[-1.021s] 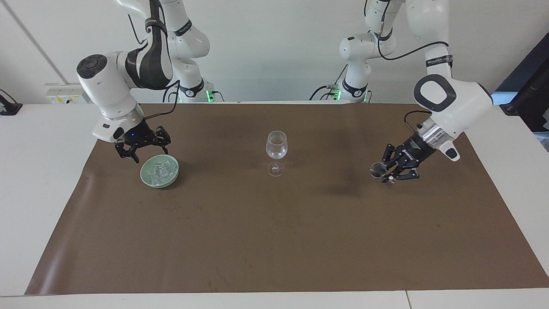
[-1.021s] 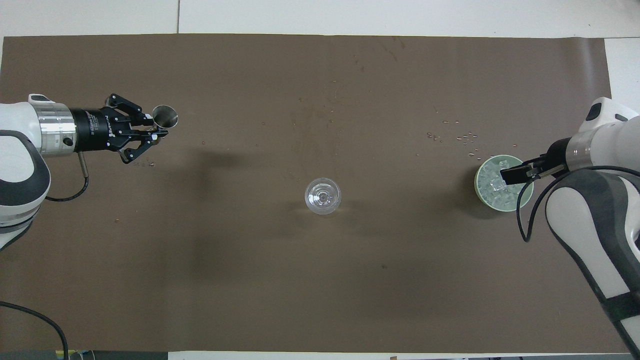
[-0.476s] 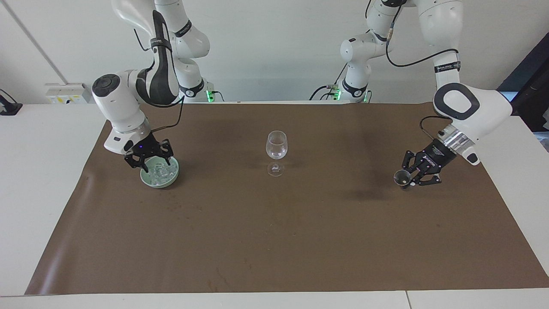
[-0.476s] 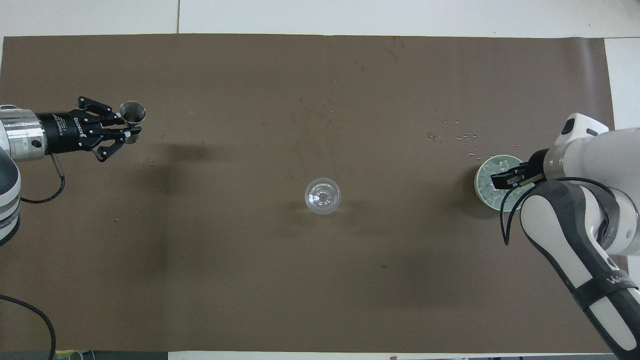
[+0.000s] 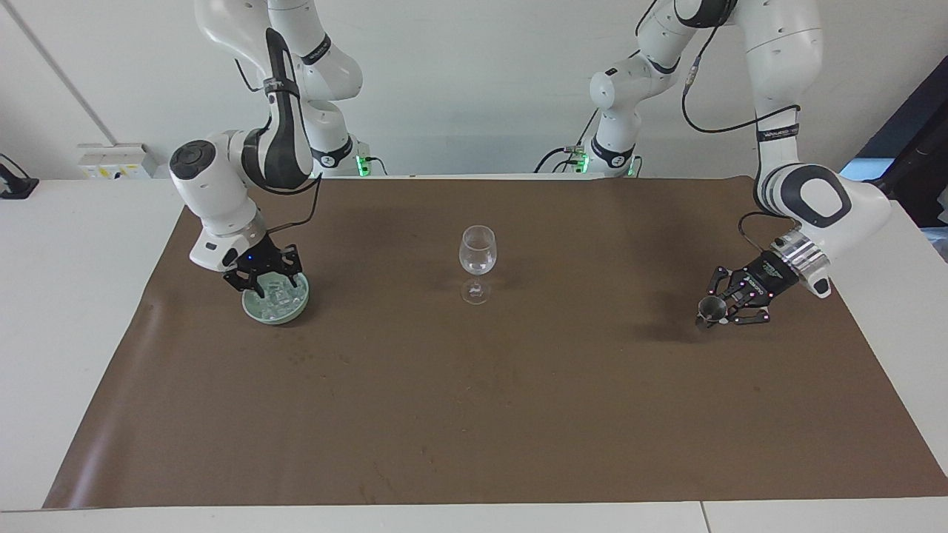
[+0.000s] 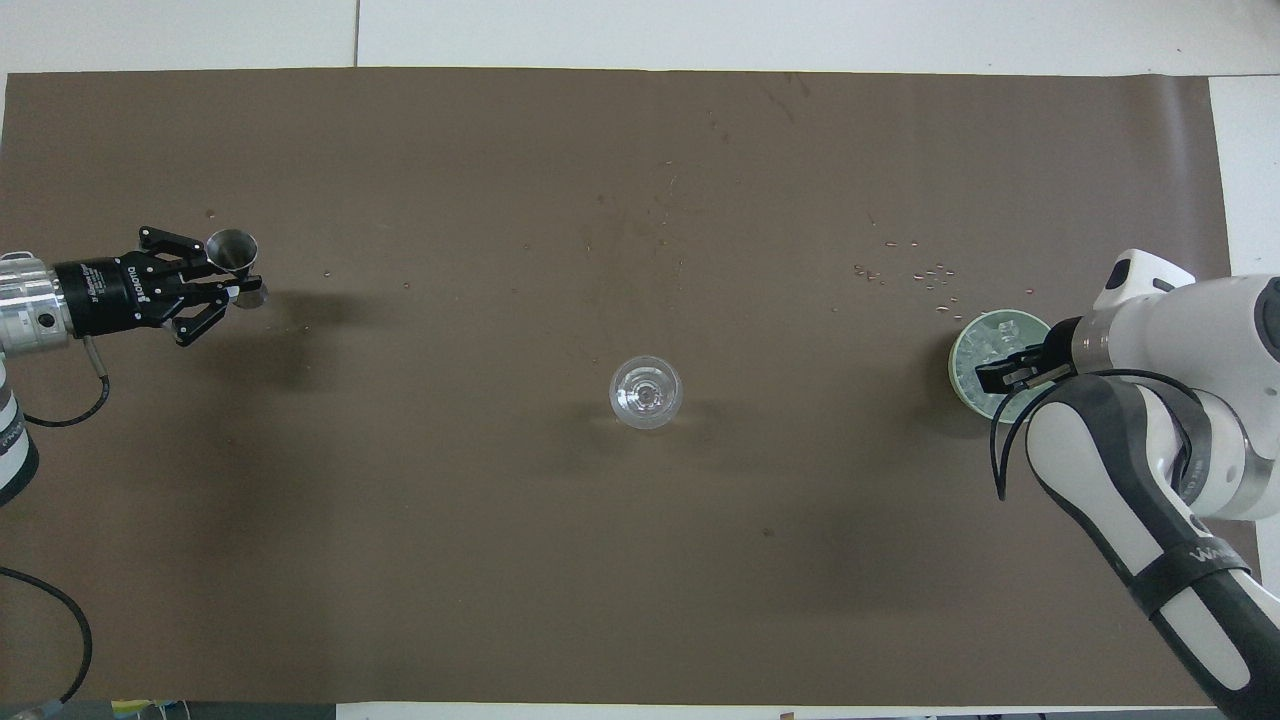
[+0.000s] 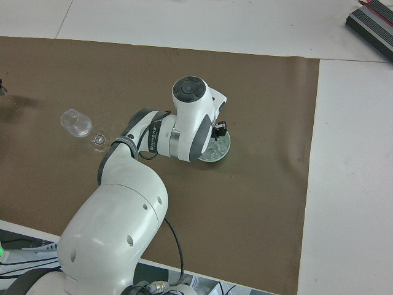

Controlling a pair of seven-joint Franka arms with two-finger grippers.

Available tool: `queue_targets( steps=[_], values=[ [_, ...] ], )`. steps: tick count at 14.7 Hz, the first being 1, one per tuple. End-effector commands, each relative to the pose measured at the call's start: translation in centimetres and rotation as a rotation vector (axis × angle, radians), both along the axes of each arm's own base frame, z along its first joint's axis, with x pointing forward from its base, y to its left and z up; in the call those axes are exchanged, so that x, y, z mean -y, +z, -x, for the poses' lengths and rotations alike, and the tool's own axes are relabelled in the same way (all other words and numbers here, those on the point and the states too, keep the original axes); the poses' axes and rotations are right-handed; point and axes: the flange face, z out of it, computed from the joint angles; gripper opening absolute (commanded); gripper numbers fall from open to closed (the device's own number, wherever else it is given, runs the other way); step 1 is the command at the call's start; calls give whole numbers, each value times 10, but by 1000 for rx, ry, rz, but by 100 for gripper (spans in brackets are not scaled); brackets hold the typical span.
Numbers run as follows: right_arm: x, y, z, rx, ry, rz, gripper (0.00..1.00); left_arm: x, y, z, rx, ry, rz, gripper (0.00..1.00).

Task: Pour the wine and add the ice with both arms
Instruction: 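Lower the silver cup with the left gripper while the right gripper grips ice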

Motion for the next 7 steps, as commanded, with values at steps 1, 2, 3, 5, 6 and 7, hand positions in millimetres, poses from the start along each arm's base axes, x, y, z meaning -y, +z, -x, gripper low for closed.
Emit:
queue_targets(
  steps=[1,2,3,5,6,7],
  values=[
    [5,-13,-1,16,-21,-7,65,-21,-20,5,1,47,95,0],
    [5,-15,-2,19,-24,-6,64,-23,-30,10,-13,59,125,0],
    [5,-19,-3,18,-26,-6,62,-26,-35,14,2,58,145,0],
    [5,-21,-3,13,-26,-6,62,-23,-51,30,20,68,193,0],
    [5,-22,-2,12,-25,-6,61,-21,-54,35,28,63,203,0],
    [5,-22,-2,12,-25,-6,60,-20,-53,37,37,58,210,0]
  ],
)
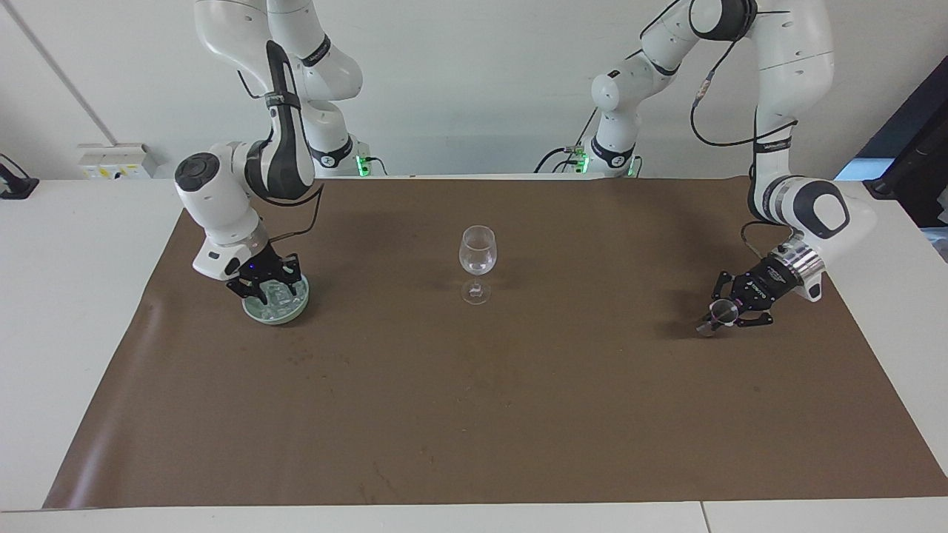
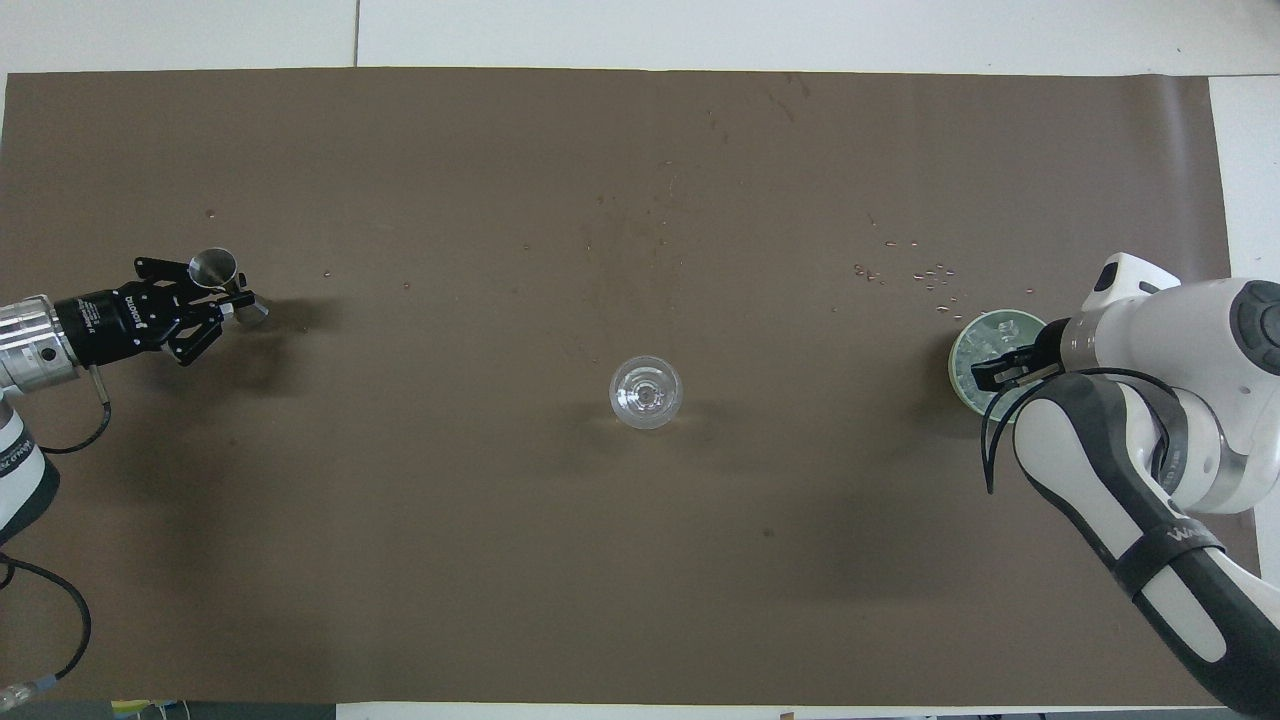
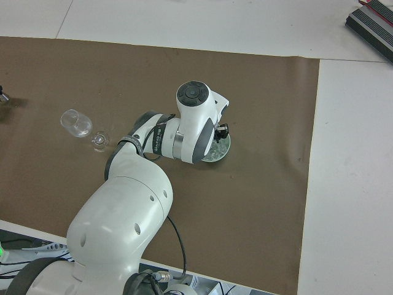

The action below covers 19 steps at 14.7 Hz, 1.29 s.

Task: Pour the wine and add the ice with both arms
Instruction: 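Lower the silver cup with the left gripper while the right gripper grips ice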

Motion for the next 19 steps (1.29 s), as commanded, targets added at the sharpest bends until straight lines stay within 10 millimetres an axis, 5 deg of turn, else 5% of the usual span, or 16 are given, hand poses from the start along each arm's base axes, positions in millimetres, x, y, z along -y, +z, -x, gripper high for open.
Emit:
queue_targets(
  steps=[1,13,14,19],
  values=[
    [2,0,1,10,-16,-10,60,4,-1,14,40,-7,37,0],
    [3,-3,4,5,-16,-10,46,1,-19,36,121,23,93,4],
    [3,-3,4,5,-16,-10,43,1,-19,37,121,22,96,99],
    [6,-5,7,1,-20,-10,41,-2,-16,38,174,-7,95,100]
  ],
)
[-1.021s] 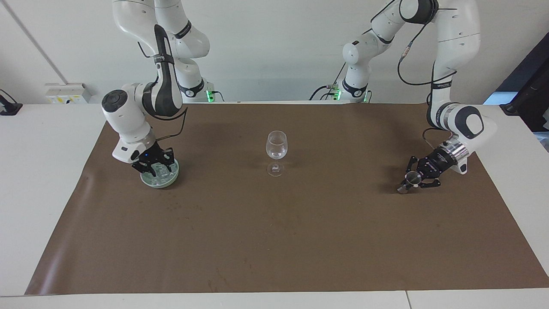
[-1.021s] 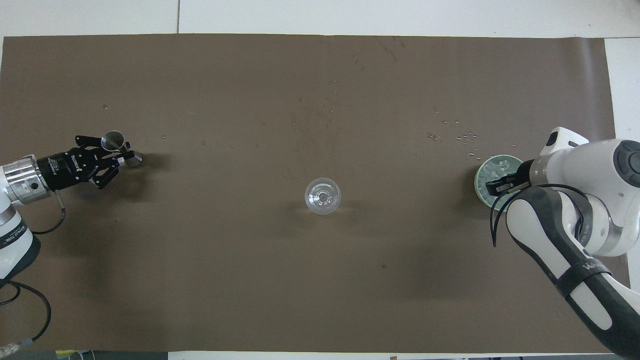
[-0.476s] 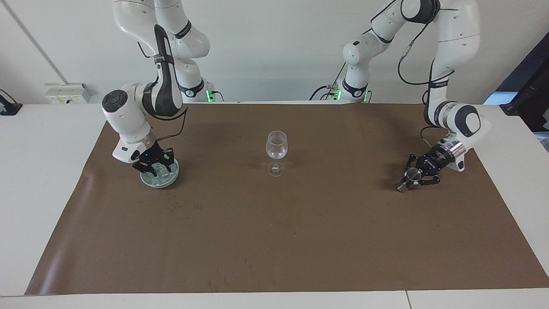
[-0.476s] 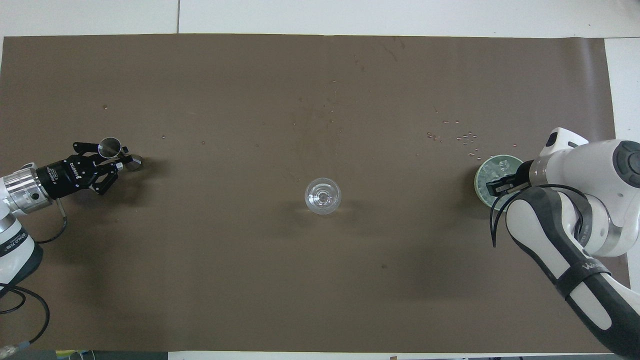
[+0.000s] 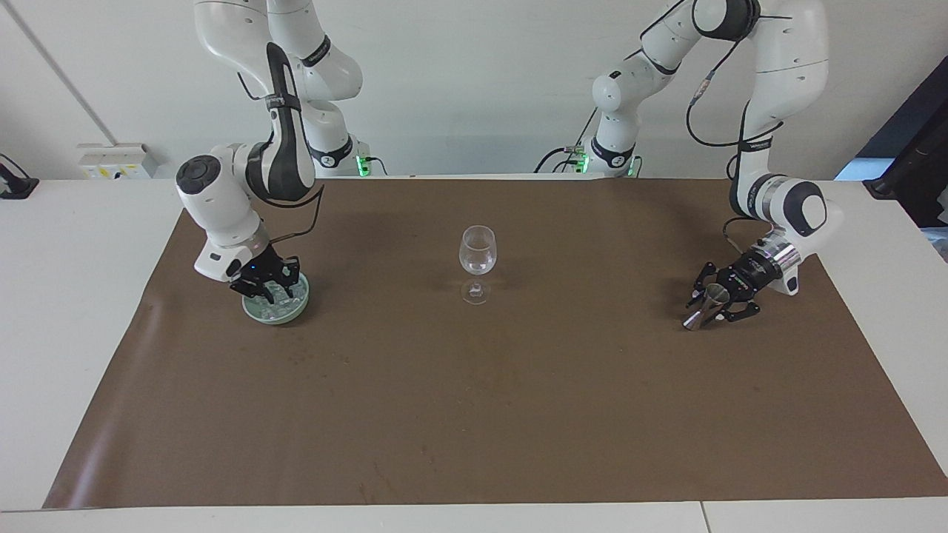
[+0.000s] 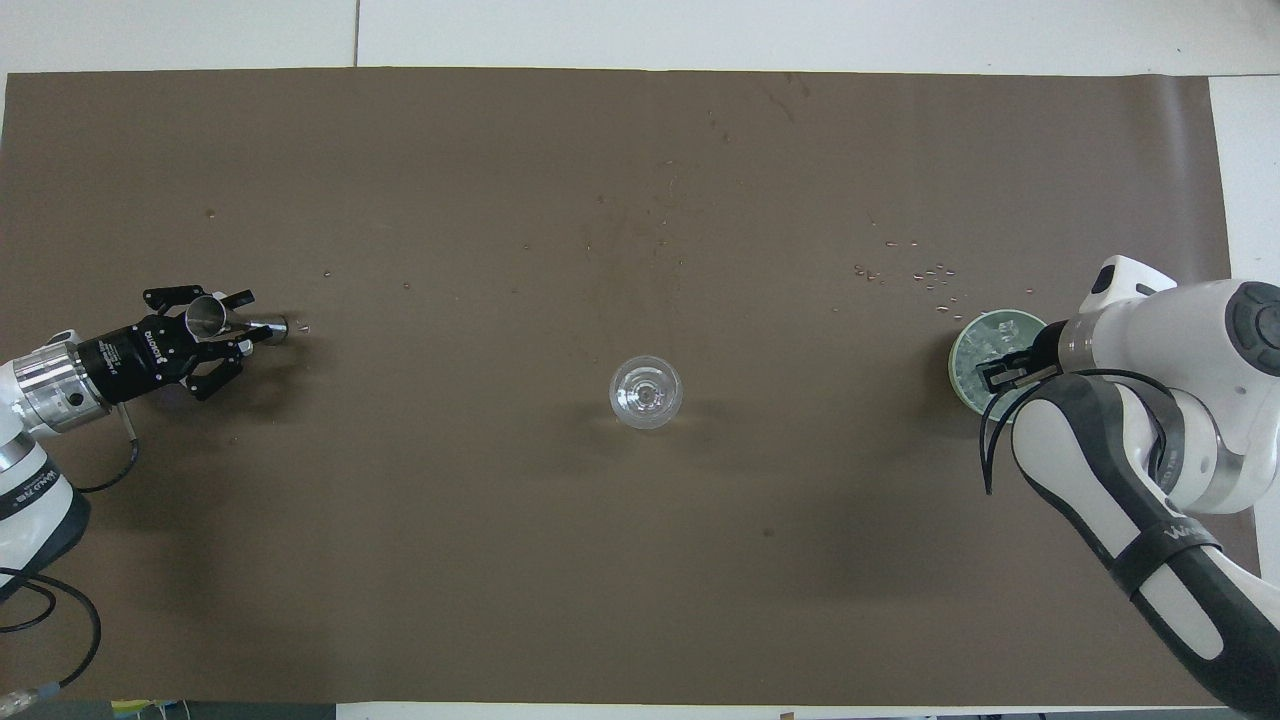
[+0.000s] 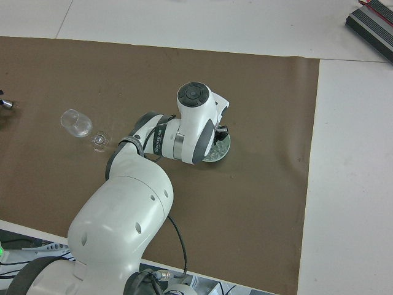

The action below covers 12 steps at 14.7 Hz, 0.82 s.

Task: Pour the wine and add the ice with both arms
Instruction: 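Lower the silver cup with the left gripper while the right gripper grips ice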

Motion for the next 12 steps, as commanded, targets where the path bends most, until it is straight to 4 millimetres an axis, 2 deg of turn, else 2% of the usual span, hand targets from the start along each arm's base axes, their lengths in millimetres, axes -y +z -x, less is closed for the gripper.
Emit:
queue_targets(
  steps=[1,4,5,7,10,12],
  values=[
    [4,-2,6,7,-18,-10,41,-6,7,10,71,-18,9,100],
    [4,-2,6,6,-19,-10,40,-14,9,11,126,-65,-46,100],
    [4,-2,6,6,-18,-10,36,-25,11,11,126,-78,-83,100],
    [4,-2,6,6,-19,-10,31,-35,19,7,128,-194,-188,100],
    [4,-2,6,4,-20,-10,22,-44,29,1,136,-265,-292,100],
    [4,-2,7,-1,-19,-11,17,-52,49,-17,156,-356,-439,100]
  ],
)
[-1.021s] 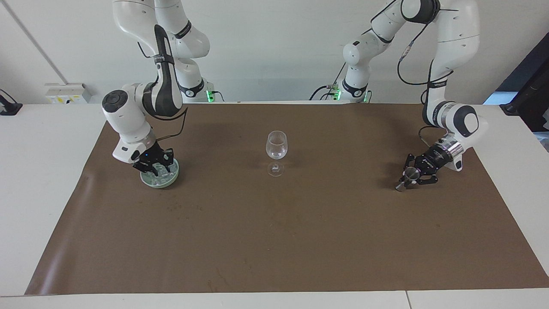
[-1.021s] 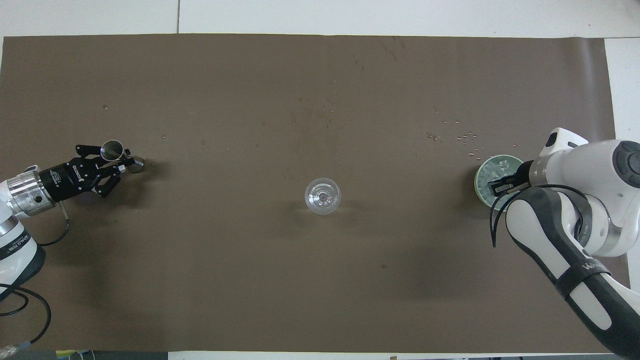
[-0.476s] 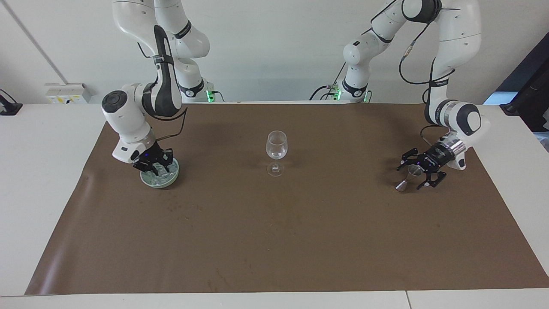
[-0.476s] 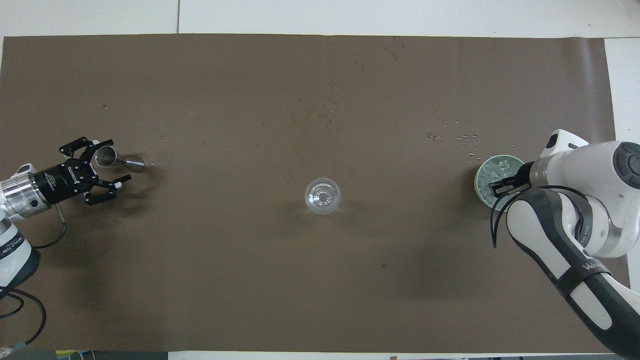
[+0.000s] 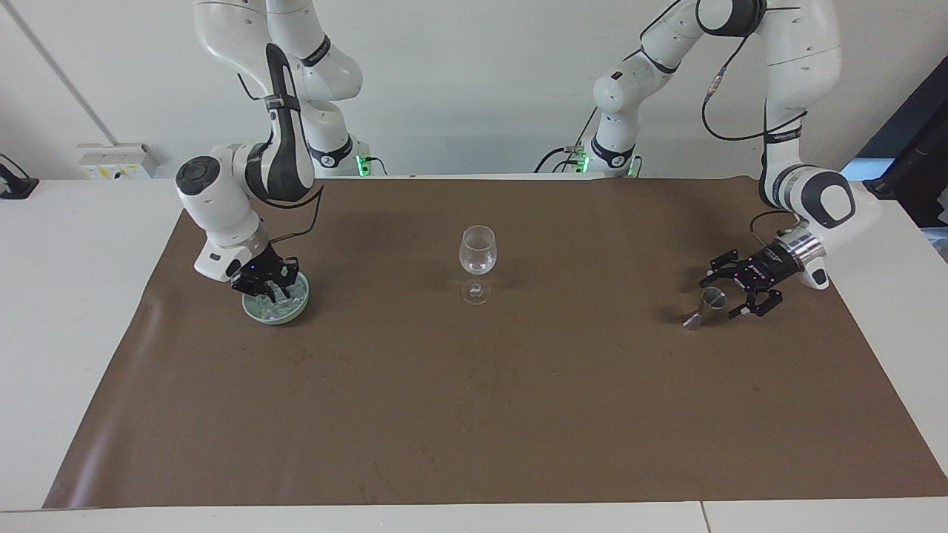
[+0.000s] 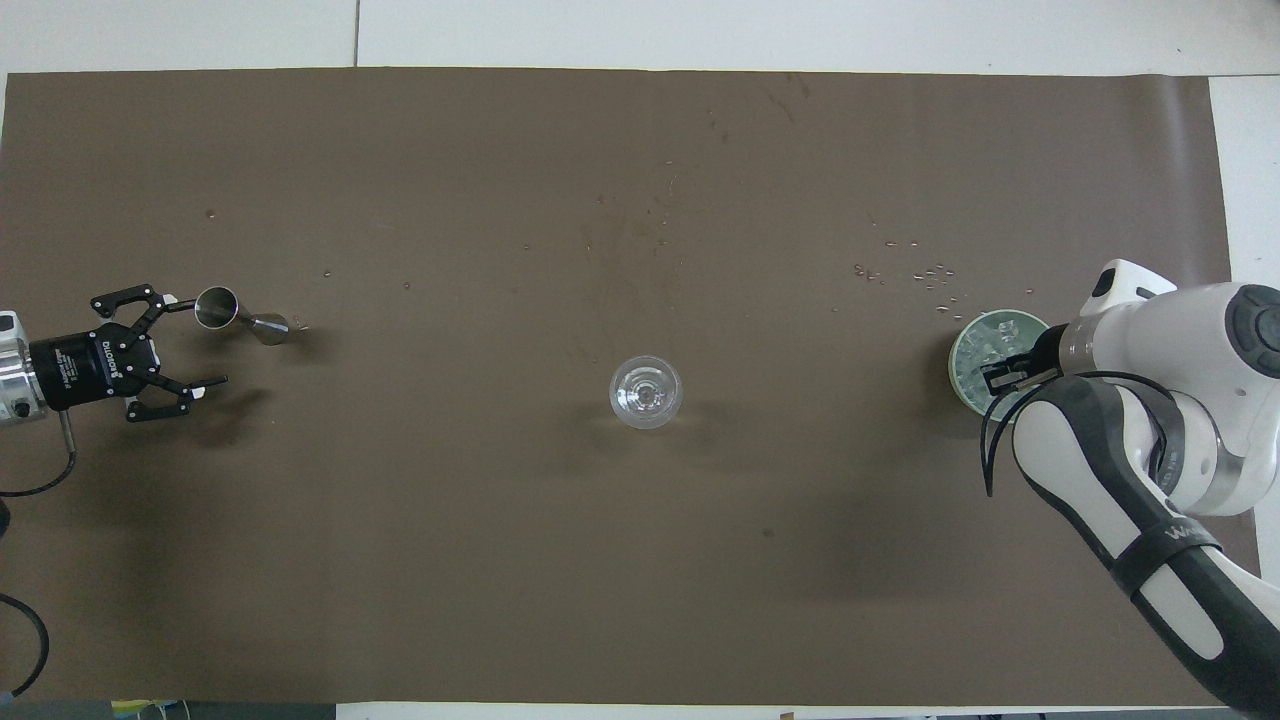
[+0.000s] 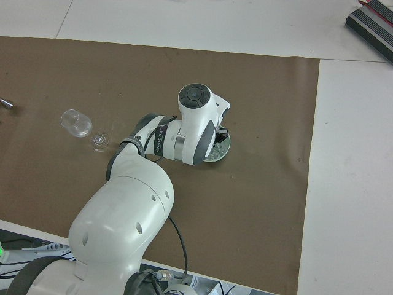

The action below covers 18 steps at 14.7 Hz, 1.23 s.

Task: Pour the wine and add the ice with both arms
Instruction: 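Lower the silver cup with the left gripper while the right gripper grips ice, then release the cup with the left gripper while the right gripper lifts ice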

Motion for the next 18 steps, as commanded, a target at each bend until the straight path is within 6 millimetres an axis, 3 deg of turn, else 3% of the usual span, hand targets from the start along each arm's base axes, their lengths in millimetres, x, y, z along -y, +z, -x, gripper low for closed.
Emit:
queue_targets(
  steps=[1,3,6,8,9,11,14,18],
  values=[
    [3,2,3,2,-15,-11,16,-5,34,-22,37,-174,-230,100],
    [2,20,-9,17,-9,-12,16,6,62,-37,37,-335,-367,100],
    [-5,80,-28,-51,14,-31,16,16,108,-40,43,-480,-507,100],
    [-14,122,-36,-84,3,-37,16,48,141,-50,84,-570,-587,100],
    [-29,139,-36,-97,-7,-38,16,63,152,-52,94,-633,-635,100],
    [-82,170,-30,-117,-61,-32,16,97,174,-50,120,-748,-737,100],
    [-165,205,-19,-118,-172,-22,16,127,210,-46,234,-879,-806,100],
    [-281,234,6,-64,-274,-48,16,170,242,-35,366,-1086,-879,100]
  ],
)
